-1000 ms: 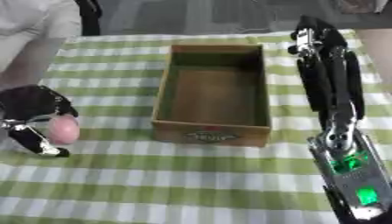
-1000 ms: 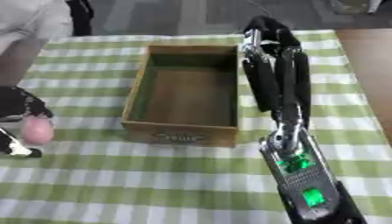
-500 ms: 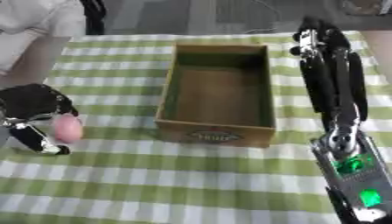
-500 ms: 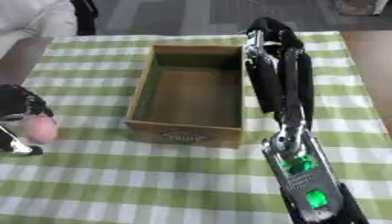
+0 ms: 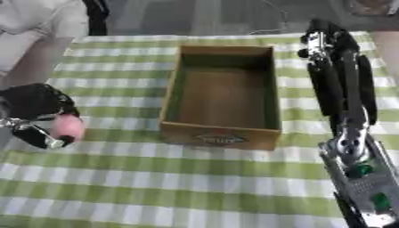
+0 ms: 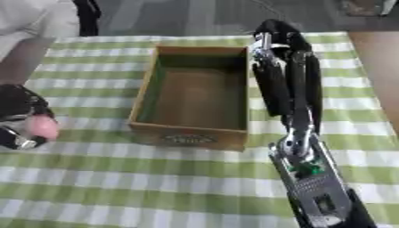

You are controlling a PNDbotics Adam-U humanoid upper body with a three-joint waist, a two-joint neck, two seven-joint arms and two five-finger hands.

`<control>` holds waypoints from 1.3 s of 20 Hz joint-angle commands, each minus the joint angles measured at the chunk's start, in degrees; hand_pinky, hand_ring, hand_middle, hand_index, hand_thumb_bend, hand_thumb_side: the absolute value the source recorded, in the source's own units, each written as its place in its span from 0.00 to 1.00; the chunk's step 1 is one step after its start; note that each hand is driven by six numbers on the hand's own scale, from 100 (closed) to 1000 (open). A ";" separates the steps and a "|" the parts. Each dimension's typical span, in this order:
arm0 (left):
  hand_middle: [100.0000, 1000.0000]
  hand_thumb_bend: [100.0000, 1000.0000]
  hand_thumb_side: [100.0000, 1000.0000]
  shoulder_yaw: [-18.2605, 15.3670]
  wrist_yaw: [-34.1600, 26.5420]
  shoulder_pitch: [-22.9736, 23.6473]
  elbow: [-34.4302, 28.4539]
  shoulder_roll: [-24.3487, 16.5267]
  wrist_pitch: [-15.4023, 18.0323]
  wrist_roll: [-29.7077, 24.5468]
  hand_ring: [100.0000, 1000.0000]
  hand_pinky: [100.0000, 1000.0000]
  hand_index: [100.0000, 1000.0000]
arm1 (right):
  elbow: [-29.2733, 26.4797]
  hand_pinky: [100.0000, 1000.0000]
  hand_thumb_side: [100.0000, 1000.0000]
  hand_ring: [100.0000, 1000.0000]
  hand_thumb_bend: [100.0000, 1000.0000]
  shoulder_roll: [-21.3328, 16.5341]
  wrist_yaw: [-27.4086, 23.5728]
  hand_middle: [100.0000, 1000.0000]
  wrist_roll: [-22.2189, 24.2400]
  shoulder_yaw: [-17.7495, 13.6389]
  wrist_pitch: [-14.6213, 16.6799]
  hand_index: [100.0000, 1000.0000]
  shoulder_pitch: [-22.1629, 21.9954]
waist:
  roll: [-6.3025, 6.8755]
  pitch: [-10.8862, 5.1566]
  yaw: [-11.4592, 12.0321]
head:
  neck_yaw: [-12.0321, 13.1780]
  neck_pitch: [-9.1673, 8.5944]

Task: Pick up objects on the table and place them in the box.

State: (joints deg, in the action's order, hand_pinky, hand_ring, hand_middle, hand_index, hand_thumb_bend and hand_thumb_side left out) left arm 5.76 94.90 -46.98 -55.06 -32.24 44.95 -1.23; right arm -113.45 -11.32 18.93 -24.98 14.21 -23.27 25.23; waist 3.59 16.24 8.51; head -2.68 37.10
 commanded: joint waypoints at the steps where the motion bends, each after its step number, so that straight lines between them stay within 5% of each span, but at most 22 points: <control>1: 0.42 0.03 0.45 -0.02 0.86 -1.34 -0.14 -1.29 -0.25 1.06 0.49 0.41 0.71 | -1.14 0.86 0.93 0.63 0.00 -0.26 -0.46 0.64 0.03 0.12 0.22 0.84 0.59 | 0.13 -1.15 -0.02 | 0.05 -0.73; 15: 0.31 0.00 0.19 -0.91 0.30 -2.83 -1.53 -0.14 -1.41 4.54 0.39 0.25 0.61 | -1.14 0.86 0.93 0.63 0.00 -0.13 -0.62 0.64 -0.14 0.03 0.35 0.84 0.29 | 0.25 -1.45 -0.18 | -0.12 -0.82; 26: 0.29 0.00 0.19 -3.14 -6.46 -8.06 -7.45 6.66 -2.02 2.94 0.34 0.18 0.56 | -1.14 0.86 0.93 0.64 0.00 0.20 -0.43 0.64 -0.36 -0.18 0.59 0.84 0.22 | 0.40 -1.69 -1.02 | 0.09 -0.53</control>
State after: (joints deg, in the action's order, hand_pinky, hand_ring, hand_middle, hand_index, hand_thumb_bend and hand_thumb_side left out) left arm 3.56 89.56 -53.65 -60.77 -25.38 43.03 2.30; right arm -113.45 -11.24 18.54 -25.30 14.19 -22.92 24.73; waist 3.91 15.90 7.37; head -2.68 37.07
